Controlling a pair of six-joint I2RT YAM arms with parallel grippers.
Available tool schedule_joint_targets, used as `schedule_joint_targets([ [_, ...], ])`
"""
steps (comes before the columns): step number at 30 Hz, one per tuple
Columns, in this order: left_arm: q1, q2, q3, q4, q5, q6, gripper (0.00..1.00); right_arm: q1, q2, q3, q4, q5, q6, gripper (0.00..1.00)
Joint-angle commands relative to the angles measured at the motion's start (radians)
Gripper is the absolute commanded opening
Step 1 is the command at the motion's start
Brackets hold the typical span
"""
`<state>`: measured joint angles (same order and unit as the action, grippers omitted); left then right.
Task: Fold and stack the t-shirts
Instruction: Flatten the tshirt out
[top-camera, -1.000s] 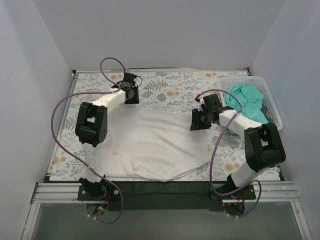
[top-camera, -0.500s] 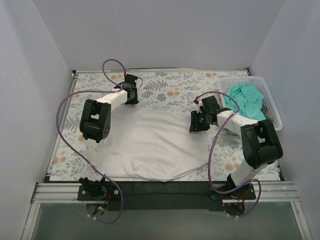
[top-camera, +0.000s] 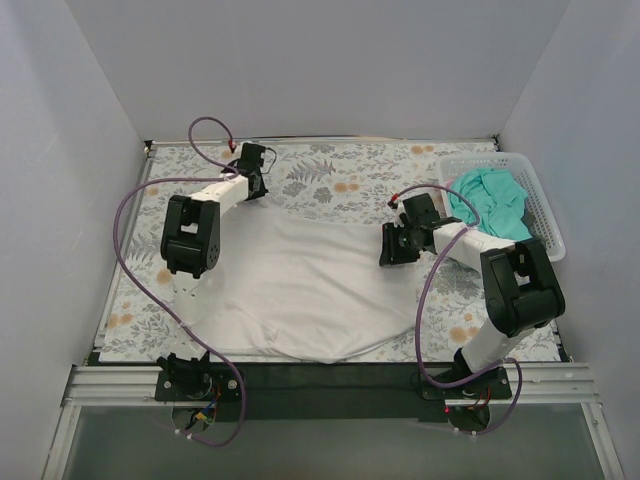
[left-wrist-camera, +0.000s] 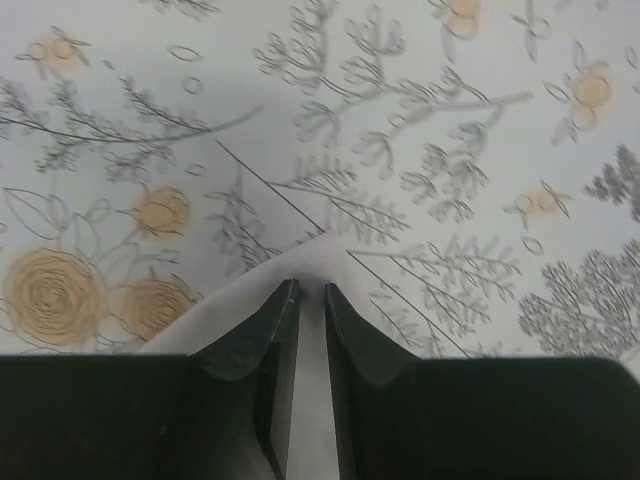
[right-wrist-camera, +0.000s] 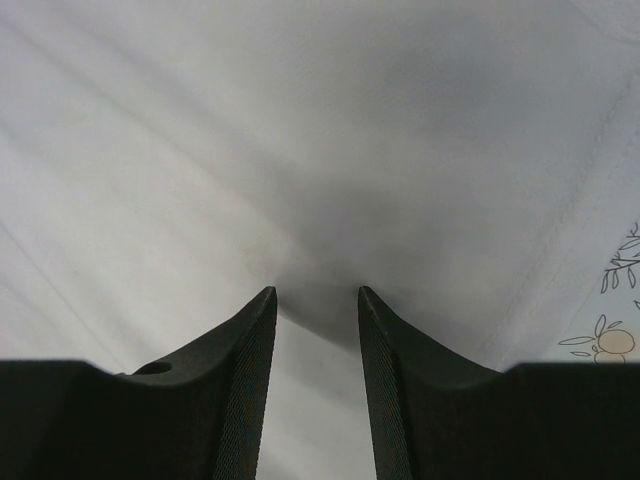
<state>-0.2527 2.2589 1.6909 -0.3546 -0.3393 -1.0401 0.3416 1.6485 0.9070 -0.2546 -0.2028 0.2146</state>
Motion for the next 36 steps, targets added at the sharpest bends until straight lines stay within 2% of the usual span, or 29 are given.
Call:
schedule_joint_targets([
  [1,0.078,0.04,0.019,-0.043,-0.063,-0.078,0.18,0.004,0.025,0.023,0.023,0.031,0.002,0.39],
  [8,0.128,0.074,0.055,-0.061,-0.052,-0.15,0.2,0.004,0.062,0.115,0.023,0.048,-0.001,0.39],
  [17,0.13,0.041,0.038,0.108,0.088,-0.072,0.28,-0.021,0.126,0.309,0.021,0.115,-0.032,0.4],
  [21,0.13,-0.079,-0.095,0.167,0.094,-0.095,0.31,-0.027,0.145,0.348,0.018,0.088,-0.044,0.4],
  [22,0.13,-0.108,-0.118,0.174,0.091,-0.101,0.37,-0.026,0.148,0.351,0.018,0.074,-0.047,0.4],
  [26,0.13,-0.229,-0.236,0.195,0.082,-0.116,0.5,-0.024,0.168,0.355,0.018,0.054,-0.053,0.4],
  [36,0.079,-0.366,-0.471,0.155,0.089,-0.162,0.52,-0.026,0.234,0.421,0.018,0.068,-0.063,0.4],
])
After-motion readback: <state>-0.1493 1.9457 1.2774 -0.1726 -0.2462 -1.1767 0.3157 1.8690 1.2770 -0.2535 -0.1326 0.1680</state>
